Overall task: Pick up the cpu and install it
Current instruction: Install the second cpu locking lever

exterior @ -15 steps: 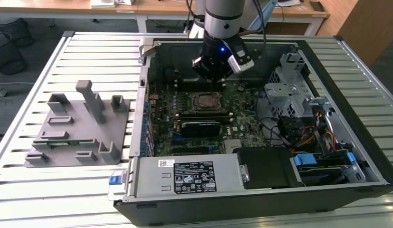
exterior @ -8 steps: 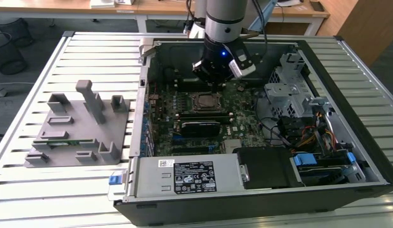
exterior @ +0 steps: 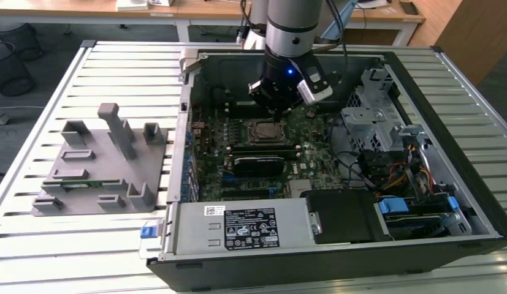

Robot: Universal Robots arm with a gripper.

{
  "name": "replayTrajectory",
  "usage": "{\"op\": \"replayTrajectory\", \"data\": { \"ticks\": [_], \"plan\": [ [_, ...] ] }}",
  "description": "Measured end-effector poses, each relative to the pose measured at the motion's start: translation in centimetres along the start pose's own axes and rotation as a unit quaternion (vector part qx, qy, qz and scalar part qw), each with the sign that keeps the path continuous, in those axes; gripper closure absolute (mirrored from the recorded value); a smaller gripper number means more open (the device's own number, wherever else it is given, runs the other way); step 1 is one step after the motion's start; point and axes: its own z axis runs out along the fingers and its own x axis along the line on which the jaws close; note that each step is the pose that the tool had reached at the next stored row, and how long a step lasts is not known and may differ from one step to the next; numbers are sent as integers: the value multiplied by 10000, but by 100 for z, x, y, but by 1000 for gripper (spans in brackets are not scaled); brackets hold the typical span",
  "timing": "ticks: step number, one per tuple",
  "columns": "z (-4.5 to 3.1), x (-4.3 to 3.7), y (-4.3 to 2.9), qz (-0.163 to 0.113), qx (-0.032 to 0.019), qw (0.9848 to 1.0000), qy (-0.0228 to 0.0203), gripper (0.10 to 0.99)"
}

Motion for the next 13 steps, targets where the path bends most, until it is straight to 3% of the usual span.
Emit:
{"op": "replayTrajectory", "data": {
  "ticks": [2,6,11,13],
  "plan": [
    [-58,-2,2,-1,-8,10000,1,980],
    [-71,-1,-50,-1,-18,10000,2,980],
    [-77,2,-202,0,-17,10000,3,980],
    [-78,0,-252,0,-21,10000,24,980]
  ]
}}
